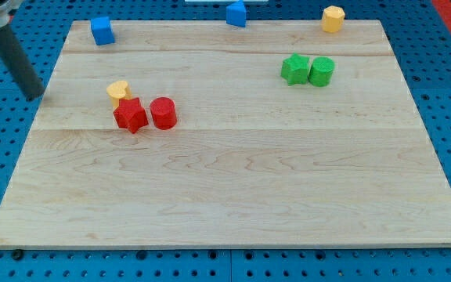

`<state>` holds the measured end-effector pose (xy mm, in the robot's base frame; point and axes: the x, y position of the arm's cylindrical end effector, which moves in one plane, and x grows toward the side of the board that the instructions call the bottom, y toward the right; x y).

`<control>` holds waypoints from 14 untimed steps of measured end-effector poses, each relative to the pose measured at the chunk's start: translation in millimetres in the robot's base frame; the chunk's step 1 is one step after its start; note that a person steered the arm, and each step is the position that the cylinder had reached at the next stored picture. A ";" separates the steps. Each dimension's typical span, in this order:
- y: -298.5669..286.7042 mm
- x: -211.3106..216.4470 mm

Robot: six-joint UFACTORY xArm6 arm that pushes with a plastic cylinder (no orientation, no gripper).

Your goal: Point your arm towards the yellow hexagon

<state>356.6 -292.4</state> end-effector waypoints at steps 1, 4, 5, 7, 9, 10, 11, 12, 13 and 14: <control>32.6 -24.2; 218.5 -69.3; 265.7 -80.0; 372.2 -92.5; 389.0 -163.7; 388.6 -164.7; 398.8 -164.5; 422.6 -119.8; 521.8 -105.0; 592.1 -164.9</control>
<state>191.7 299.7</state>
